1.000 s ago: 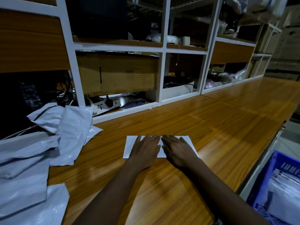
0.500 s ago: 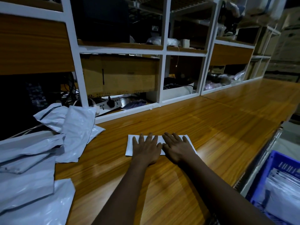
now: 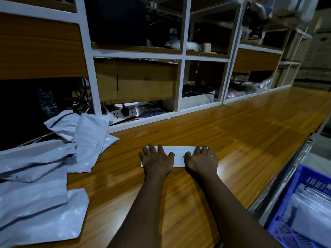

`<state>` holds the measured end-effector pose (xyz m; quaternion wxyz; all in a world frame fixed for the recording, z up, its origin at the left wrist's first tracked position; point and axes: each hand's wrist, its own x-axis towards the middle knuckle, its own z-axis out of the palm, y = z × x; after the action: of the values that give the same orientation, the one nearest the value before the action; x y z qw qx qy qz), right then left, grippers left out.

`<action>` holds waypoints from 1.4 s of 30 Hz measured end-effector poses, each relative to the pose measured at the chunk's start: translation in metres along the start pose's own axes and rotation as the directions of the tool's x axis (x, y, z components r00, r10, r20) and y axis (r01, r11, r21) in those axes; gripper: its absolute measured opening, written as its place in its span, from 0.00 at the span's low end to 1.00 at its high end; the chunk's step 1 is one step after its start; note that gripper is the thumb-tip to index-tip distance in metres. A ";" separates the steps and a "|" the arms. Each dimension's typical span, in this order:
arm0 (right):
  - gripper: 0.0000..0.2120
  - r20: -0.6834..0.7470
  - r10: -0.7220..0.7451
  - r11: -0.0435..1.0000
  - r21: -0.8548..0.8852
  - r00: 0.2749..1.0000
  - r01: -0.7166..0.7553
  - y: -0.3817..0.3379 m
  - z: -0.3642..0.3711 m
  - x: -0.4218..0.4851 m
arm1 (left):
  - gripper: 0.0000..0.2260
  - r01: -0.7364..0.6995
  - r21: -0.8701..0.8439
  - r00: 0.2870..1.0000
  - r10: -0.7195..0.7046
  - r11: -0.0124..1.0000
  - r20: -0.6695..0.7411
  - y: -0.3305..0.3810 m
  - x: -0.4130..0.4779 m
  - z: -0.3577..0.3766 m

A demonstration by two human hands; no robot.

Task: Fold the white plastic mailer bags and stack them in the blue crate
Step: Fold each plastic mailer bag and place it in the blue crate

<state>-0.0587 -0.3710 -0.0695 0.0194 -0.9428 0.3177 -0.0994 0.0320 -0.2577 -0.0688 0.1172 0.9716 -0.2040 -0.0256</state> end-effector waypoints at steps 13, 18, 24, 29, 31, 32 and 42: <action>0.32 -0.118 -0.054 0.999 -0.014 0.992 0.053 0.012 0.008 0.022 | 0.28 -0.244 0.096 0.956 0.257 0.965 -0.144 -0.028 0.011 -0.008; 0.27 -0.139 -0.384 0.906 0.133 0.913 0.401 0.004 0.012 0.027 | 0.22 -0.461 0.085 0.863 0.469 0.883 -0.189 -0.011 0.008 -0.008; 0.32 -0.122 -0.472 0.874 0.067 0.873 0.482 0.006 0.015 0.030 | 0.22 -0.444 -0.013 0.895 0.443 0.896 -0.056 -0.010 0.014 -0.002; 0.35 0.037 -0.440 0.887 -0.140 0.897 0.441 0.011 0.022 0.030 | 0.24 -0.382 -0.037 0.923 0.384 0.923 0.034 -0.009 0.019 0.000; 0.31 0.025 -0.420 0.893 -0.165 0.907 0.418 0.011 0.023 0.028 | 0.24 -0.330 -0.013 0.944 0.331 0.944 0.020 -0.009 0.020 0.001; 0.27 0.015 -0.416 0.893 -0.182 0.909 0.412 0.010 0.023 0.026 | 0.25 -0.300 0.004 0.954 0.300 0.954 0.016 -0.008 0.020 0.000; 0.35 0.002 -0.304 0.939 -0.169 0.953 0.300 0.017 0.024 0.028 | 0.29 -0.168 0.096 0.984 0.161 0.981 0.080 -0.026 0.024 -0.007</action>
<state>-0.0420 -0.4023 -0.0900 -0.0790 -0.9773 0.1767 -0.0857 0.0645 -0.2424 -0.0684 0.0617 0.9545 -0.2889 -0.0402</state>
